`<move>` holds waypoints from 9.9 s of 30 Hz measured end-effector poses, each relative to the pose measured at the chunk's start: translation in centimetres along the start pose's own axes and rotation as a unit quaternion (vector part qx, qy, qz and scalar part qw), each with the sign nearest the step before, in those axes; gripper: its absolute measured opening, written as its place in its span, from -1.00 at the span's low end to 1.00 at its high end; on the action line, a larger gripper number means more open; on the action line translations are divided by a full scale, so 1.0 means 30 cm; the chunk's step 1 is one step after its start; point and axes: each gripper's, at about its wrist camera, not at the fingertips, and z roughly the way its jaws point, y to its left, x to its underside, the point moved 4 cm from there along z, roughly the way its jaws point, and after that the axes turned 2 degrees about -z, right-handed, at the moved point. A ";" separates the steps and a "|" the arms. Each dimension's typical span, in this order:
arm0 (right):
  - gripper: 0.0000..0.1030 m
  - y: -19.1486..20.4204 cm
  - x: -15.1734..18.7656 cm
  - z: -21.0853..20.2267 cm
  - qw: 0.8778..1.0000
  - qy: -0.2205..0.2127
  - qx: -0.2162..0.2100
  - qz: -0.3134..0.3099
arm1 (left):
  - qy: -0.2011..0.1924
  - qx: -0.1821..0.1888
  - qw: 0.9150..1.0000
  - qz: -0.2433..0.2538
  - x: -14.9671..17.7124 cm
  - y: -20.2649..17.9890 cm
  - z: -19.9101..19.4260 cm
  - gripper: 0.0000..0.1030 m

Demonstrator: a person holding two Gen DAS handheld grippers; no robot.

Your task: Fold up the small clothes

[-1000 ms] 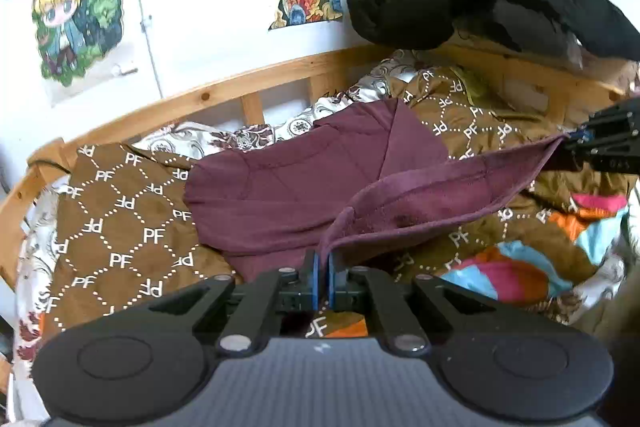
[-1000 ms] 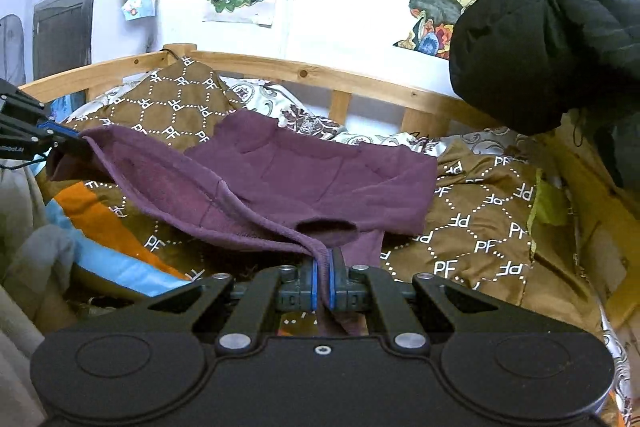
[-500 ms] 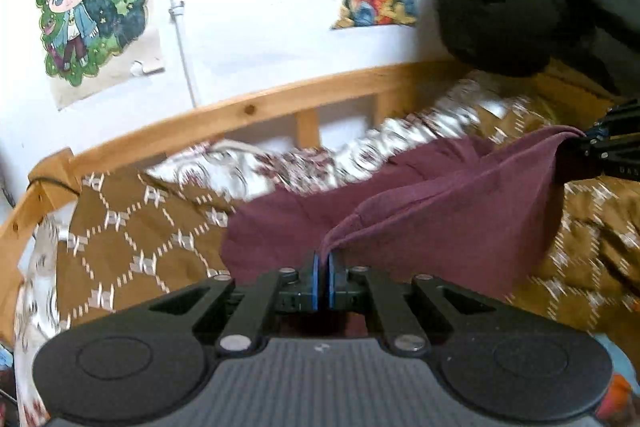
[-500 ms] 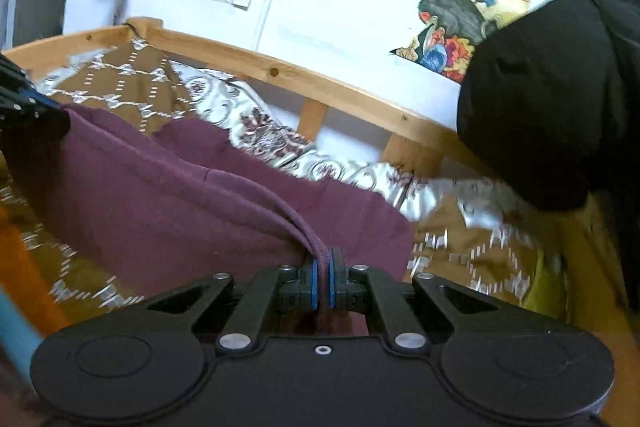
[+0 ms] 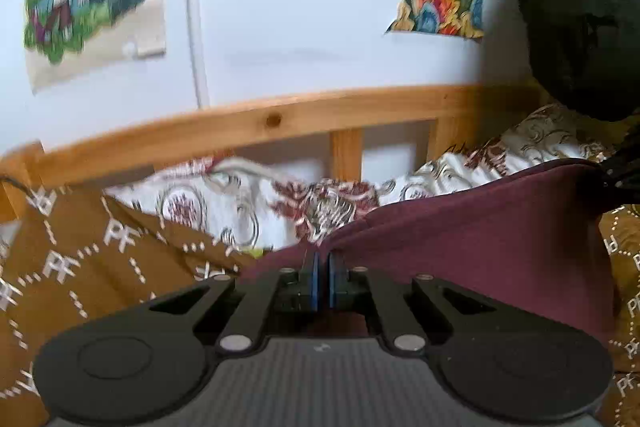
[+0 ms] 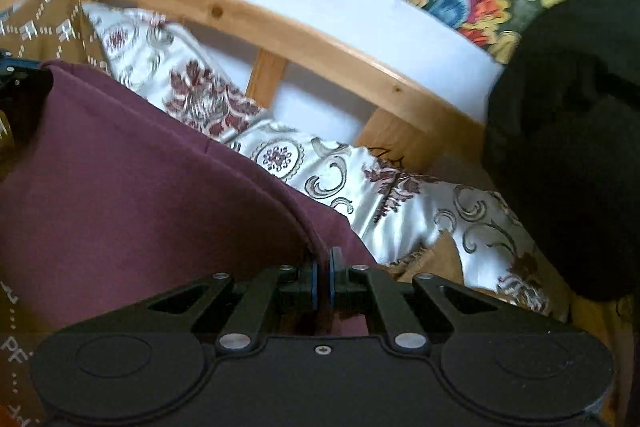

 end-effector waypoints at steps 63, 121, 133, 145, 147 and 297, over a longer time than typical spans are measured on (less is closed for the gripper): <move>0.23 -0.065 0.071 0.319 0.992 -0.007 -0.014 0.124 | 0.081 0.003 0.995 -0.053 0.125 0.154 0.142 0.20; 0.83 0.029 0.322 -0.028 0.965 -0.062 0.031 0.252 | -0.011 0.009 0.986 -0.165 0.109 0.144 -0.211 0.99; 0.99 0.271 0.349 -0.076 0.961 -0.114 0.016 0.252 | 0.064 0.007 0.975 -0.214 0.320 0.169 -0.265 0.99; 0.99 0.343 0.385 -0.030 0.960 -0.121 0.024 0.250 | 0.189 0.057 0.951 -0.240 0.456 0.122 -0.062 0.99; 0.99 0.345 0.394 -0.017 0.961 -0.118 0.023 0.248 | 0.196 0.052 0.950 -0.238 0.469 0.124 -0.050 0.99; 0.99 0.144 0.642 -0.074 0.959 -0.136 -0.005 0.248 | 0.063 0.106 0.991 -0.057 -0.057 -0.367 -0.111 -0.69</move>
